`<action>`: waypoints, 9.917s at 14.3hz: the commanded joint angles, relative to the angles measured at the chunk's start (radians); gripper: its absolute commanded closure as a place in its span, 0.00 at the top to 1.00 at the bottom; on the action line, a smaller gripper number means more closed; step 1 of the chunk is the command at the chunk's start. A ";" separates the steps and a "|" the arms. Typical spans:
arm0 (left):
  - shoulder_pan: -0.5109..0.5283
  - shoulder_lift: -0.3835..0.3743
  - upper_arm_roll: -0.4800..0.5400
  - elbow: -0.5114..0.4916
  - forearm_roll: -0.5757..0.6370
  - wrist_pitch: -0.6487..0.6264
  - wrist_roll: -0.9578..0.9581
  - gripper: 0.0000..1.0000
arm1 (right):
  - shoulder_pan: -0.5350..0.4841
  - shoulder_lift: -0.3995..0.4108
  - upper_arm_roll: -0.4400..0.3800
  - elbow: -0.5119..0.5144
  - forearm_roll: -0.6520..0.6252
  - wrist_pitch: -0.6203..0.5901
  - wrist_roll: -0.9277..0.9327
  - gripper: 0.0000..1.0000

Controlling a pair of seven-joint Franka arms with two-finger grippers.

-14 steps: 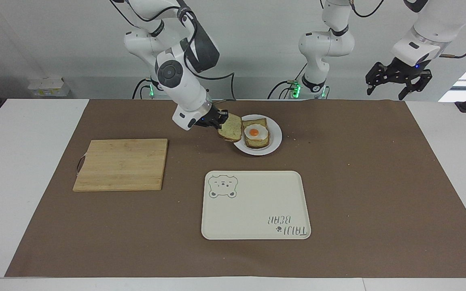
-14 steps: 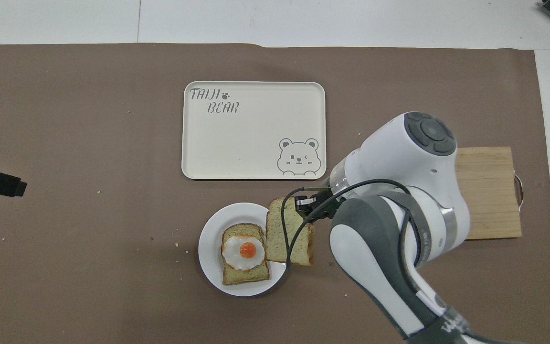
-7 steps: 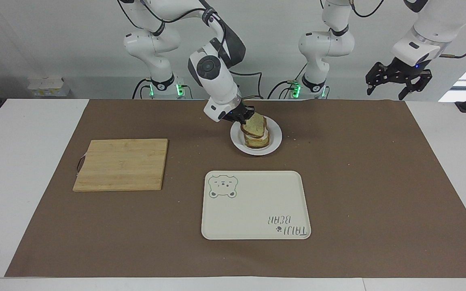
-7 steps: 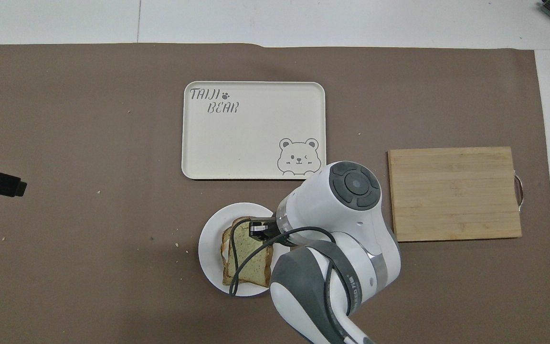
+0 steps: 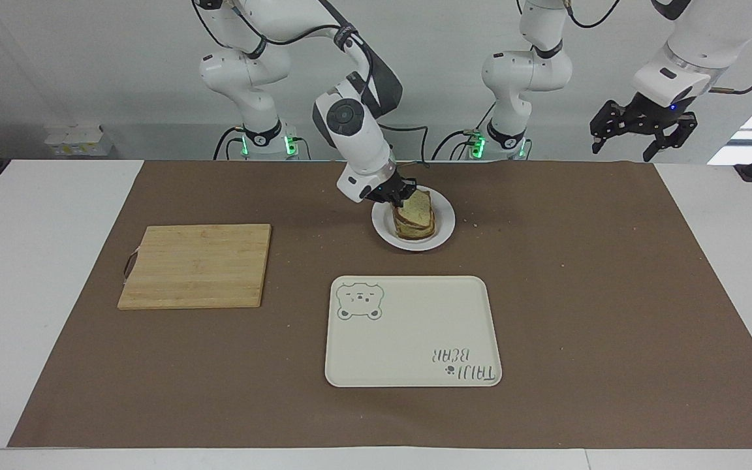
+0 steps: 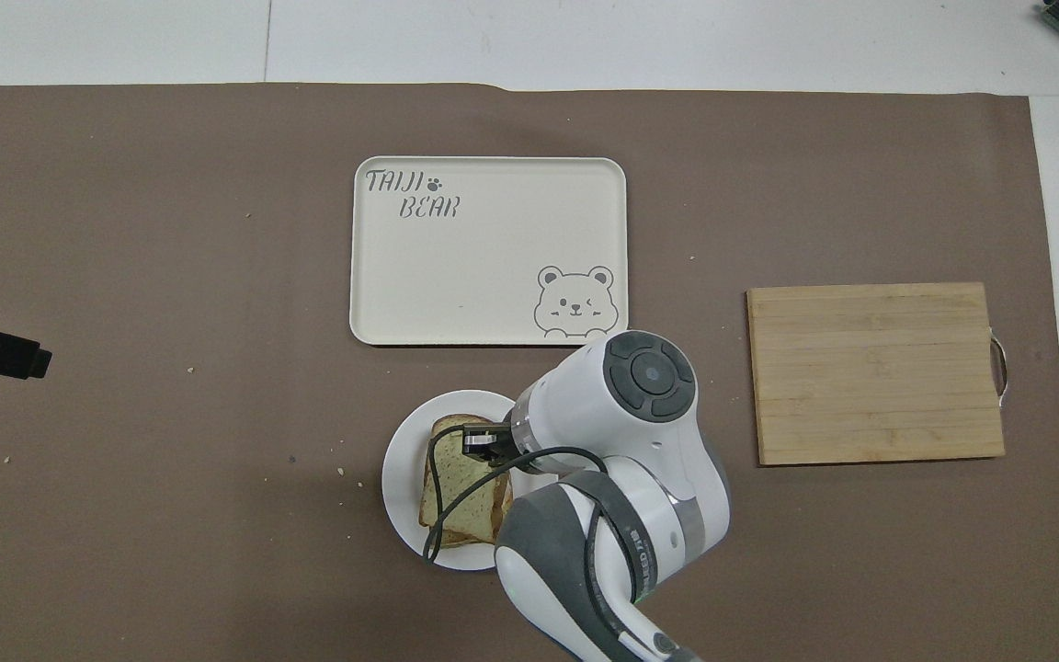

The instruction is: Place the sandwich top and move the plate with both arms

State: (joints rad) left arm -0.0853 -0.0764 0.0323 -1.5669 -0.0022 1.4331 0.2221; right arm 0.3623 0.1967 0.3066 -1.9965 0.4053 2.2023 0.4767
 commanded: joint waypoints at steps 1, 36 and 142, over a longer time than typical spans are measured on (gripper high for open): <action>-0.011 -0.029 0.005 -0.033 0.011 0.000 -0.003 1.00 | 0.001 0.007 -0.001 -0.004 0.023 0.020 -0.020 0.00; 0.006 -0.031 -0.054 -0.053 -0.094 0.027 0.009 1.00 | -0.404 -0.115 -0.015 0.200 -0.539 -0.150 -0.036 1.00; -0.018 0.155 0.049 0.204 -0.081 -0.015 -0.010 1.00 | -0.359 -0.278 -0.365 0.370 -0.408 -0.642 -0.524 1.00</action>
State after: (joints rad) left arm -0.1133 0.0558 0.0708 -1.4707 -0.1164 1.5277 0.2163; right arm 0.0157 -0.0832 -0.0643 -1.6249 -0.0073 1.5487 -0.0516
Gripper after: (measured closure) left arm 0.000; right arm 0.000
